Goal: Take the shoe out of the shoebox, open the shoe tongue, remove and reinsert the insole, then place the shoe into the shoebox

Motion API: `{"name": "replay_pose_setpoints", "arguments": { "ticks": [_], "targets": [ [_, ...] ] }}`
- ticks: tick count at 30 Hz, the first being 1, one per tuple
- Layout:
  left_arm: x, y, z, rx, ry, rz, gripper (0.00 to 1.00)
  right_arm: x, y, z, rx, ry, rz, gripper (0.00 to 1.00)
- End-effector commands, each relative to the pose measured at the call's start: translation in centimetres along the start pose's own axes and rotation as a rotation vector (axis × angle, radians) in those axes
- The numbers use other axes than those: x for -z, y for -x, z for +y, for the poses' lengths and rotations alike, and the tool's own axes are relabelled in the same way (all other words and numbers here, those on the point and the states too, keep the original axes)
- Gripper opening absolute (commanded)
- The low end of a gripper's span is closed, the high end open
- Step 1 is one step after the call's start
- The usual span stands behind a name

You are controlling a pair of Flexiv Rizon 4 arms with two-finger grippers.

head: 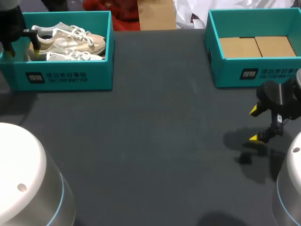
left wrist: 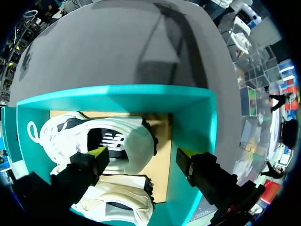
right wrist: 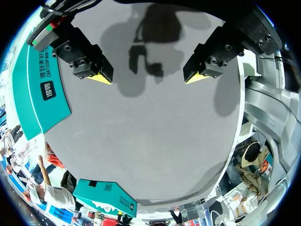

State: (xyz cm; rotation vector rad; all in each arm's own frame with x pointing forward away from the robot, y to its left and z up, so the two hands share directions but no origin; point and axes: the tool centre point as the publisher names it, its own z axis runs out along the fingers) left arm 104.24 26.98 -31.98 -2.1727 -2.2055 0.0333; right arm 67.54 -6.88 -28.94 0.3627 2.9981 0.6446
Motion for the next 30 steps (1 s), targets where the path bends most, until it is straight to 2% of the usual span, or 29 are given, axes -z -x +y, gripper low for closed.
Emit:
{"name": "replay_pose_setpoints", "arguments": {
  "ticks": [1, 14, 30],
  "targets": [
    [-0.7, 0.0, 0.4, -0.002, -0.012, 0.003, 0.92, 0.0, -0.2, -0.1, 0.001, 0.0, -0.003, 1.0],
    [-3.0, 0.0, 0.1, 0.001, -0.046, 0.04, 0.87, 0.0, -0.2, -0.1, 0.001, 0.0, -0.003, 1.0],
    [-4.9, -0.6, -0.7, -0.002, -0.054, 0.067, 0.75, 0.0, -0.2, -0.1, 0.001, 0.0, -0.003, 1.0]
  ]
}}
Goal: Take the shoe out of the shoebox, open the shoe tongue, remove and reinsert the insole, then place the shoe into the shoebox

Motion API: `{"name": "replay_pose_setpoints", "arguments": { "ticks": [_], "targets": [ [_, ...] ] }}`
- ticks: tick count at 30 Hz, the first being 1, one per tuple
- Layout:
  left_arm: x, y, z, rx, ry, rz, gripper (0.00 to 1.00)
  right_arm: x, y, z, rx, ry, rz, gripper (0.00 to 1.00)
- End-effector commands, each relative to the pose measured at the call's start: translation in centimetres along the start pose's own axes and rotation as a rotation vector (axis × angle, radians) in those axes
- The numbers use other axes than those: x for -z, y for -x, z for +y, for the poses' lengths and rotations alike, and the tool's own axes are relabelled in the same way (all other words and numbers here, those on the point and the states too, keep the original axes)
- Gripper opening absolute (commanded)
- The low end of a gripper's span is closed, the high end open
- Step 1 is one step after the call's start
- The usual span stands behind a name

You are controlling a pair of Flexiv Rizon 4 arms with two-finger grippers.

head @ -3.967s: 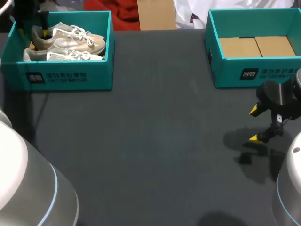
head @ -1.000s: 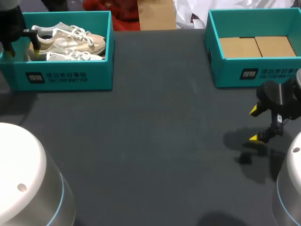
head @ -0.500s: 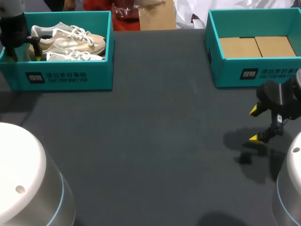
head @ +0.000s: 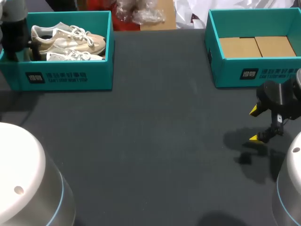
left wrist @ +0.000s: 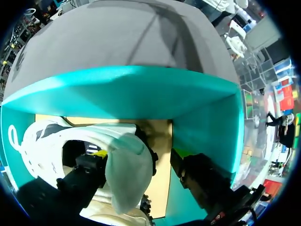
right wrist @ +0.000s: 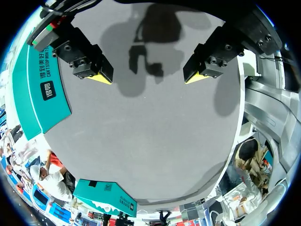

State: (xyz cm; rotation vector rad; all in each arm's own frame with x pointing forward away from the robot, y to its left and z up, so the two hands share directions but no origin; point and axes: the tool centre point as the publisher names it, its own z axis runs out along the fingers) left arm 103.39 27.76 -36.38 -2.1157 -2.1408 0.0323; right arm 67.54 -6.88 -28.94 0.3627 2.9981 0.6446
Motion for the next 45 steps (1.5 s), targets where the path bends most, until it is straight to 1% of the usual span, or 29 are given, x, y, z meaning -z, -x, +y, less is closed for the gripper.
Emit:
{"name": "replay_pose_setpoints", "arguments": {
  "ticks": [1, 2, 3, 4, 5, 9, 14, 21, 30, 35, 45],
  "targets": [
    [-0.5, 0.2, 0.0, 0.005, 0.01, 0.013, 0.71, 0.0, -0.2, -0.1, 0.001, 0.0, -0.003, 1.0],
    [-0.6, 0.2, 0.0, 0.008, 0.013, 0.016, 0.7, 0.0, -0.2, -0.1, 0.001, 0.0, -0.003, 1.0],
    [-0.6, 0.2, 0.0, 0.009, 0.014, 0.017, 0.66, 0.0, -0.2, -0.1, 0.001, 0.0, -0.003, 1.0],
    [-0.7, 0.2, 0.0, 0.009, 0.015, 0.018, 0.62, 0.0, -0.2, -0.1, 0.001, 0.0, -0.003, 1.0],
    [-0.8, 0.2, 0.0, 0.011, 0.016, 0.022, 0.52, 0.0, -0.2, -0.1, 0.001, 0.0, -0.003, 1.0],
    [-1.0, 0.1, 0.0, 0.012, 0.013, 0.026, 0.38, 0.0, -0.2, -0.1, 0.001, 0.0, -0.003, 1.0],
    [-1.0, -0.2, 0.0, 0.013, 0.012, 0.028, 0.0, 0.0, -0.2, -0.1, 0.001, 0.0, -0.003, 1.0],
    [-0.7, -0.9, -0.2, 0.011, 0.019, 0.025, 0.0, 0.0, -0.2, -0.1, 0.001, 0.0, -0.003, 1.0],
    [0.6, -2.0, -0.9, 0.008, 0.046, 0.019, 0.0, 0.0, -0.2, -0.1, 0.001, 0.0, -0.003, 1.0],
    [2.1, -2.6, -1.1, 0.008, 0.06, -0.002, 0.0, 0.0, -0.2, -0.1, 0.001, 0.0, -0.003, 1.0],
    [6.8, -3.5, -1.8, -0.001, 0.103, -0.023, 0.0, 0.0, -0.2, -0.1, 0.001, 0.0, -0.003, 1.0]
  ]
}}
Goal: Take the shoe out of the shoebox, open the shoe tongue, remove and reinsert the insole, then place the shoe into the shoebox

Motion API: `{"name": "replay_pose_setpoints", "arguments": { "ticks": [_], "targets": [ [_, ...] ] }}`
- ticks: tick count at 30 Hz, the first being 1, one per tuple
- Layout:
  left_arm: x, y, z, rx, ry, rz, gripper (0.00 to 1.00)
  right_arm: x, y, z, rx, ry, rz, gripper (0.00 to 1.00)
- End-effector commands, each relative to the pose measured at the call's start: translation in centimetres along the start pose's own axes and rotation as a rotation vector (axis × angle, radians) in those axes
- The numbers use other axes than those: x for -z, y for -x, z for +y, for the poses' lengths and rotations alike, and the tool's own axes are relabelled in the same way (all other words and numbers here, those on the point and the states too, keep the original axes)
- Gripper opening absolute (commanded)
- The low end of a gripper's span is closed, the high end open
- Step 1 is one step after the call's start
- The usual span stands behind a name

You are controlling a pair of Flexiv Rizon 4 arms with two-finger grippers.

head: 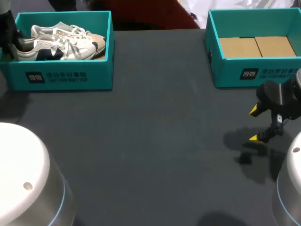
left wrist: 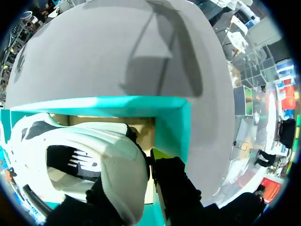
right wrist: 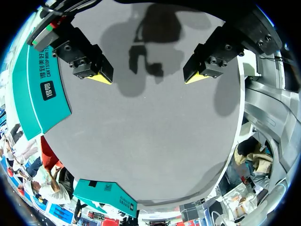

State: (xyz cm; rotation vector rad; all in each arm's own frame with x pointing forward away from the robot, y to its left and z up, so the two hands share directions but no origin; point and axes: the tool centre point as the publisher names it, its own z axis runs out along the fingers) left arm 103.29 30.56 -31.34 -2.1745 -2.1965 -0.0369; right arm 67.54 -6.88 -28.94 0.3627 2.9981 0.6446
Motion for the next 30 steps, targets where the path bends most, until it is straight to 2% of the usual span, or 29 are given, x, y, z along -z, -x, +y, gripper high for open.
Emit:
{"name": "replay_pose_setpoints", "arguments": {
  "ticks": [1, 12, 20, 30],
  "targets": [
    [2.6, -0.3, -1.1, -0.002, 0.015, 0.004, 0.0, 0.0, -0.2, -0.1, 0.001, 0.0, -0.003, 1.0],
    [7.6, -0.6, -1.5, 0.009, 0.018, 0.009, 0.0, 0.0, -0.2, -0.1, 0.001, 0.0, -0.003, 1.0],
    [11.5, -0.2, -3.0, -0.012, 0.006, 0.002, 0.0, 0.0, -0.2, -0.1, 0.001, 0.0, -0.003, 1.0],
    [14.7, 0.8, -5.2, -0.002, 0.034, 0.05, 0.0, 0.0, -0.2, -0.1, 0.001, 0.0, -0.003, 1.0]
  ]
}}
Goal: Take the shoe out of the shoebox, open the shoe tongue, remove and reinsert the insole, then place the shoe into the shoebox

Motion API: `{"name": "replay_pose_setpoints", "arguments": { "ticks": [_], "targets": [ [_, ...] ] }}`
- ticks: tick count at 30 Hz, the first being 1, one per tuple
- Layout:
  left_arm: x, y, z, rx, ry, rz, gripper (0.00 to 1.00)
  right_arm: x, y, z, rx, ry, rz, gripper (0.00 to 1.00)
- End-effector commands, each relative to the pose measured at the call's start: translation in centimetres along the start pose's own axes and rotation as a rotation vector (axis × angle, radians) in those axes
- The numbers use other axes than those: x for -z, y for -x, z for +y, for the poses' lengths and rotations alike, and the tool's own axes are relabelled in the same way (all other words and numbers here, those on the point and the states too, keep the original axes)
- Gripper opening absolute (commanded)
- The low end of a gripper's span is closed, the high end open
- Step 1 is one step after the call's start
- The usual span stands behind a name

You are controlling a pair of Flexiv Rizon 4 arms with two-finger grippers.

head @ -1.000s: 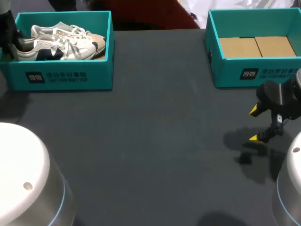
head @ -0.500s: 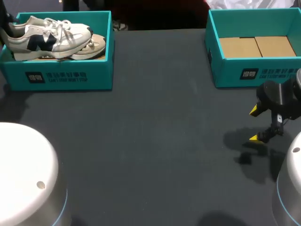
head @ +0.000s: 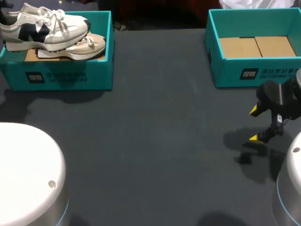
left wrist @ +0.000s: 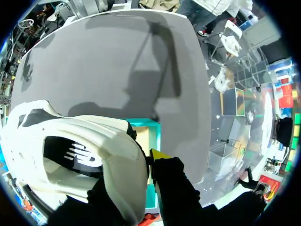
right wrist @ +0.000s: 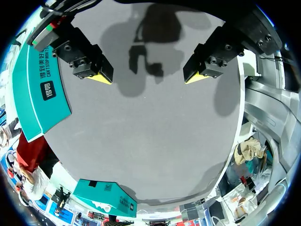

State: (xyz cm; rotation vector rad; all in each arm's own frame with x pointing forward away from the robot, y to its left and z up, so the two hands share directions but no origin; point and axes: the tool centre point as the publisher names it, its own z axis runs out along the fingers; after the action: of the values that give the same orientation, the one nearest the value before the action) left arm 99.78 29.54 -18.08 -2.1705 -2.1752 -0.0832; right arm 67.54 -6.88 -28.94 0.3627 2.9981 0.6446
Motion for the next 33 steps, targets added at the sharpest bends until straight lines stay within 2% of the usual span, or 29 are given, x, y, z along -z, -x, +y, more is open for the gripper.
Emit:
{"name": "replay_pose_setpoints", "arguments": {
  "ticks": [1, 12, 16, 17, 32, 33],
  "targets": [
    [1.9, 0.6, -1.5, 0.003, 0.024, 0.017, 0.0, 0.0, -0.2, -0.1, 0.001, 0.0, -0.003, 1.0],
    [5.3, 2.1, -2.4, 0.005, 0.032, 0.02, 0.0, 0.0, -0.2, -0.1, 0.001, 0.0, -0.003, 1.0],
    [7.3, 2.4, -2.2, -0.019, -0.012, -0.003, 0.0, 0.0, -0.2, -0.1, 0.001, 0.0, -0.003, 1.0],
    [8.1, 2.1, -2.1, -0.026, 0.003, -0.024, 0.0, 0.0, -0.2, -0.1, 0.001, 0.0, -0.003, 1.0],
    [8.1, 2.1, -2.1, -0.026, 0.003, -0.024, 0.0, 0.0, -0.2, -0.1, 0.001, 0.0, -0.003, 1.0],
    [7.6, 2.2, -2.7, -0.018, -0.008, -0.029, 0.0, 0.0, -0.2, -0.1, 0.001, 0.0, -0.003, 1.0]
  ]
}}
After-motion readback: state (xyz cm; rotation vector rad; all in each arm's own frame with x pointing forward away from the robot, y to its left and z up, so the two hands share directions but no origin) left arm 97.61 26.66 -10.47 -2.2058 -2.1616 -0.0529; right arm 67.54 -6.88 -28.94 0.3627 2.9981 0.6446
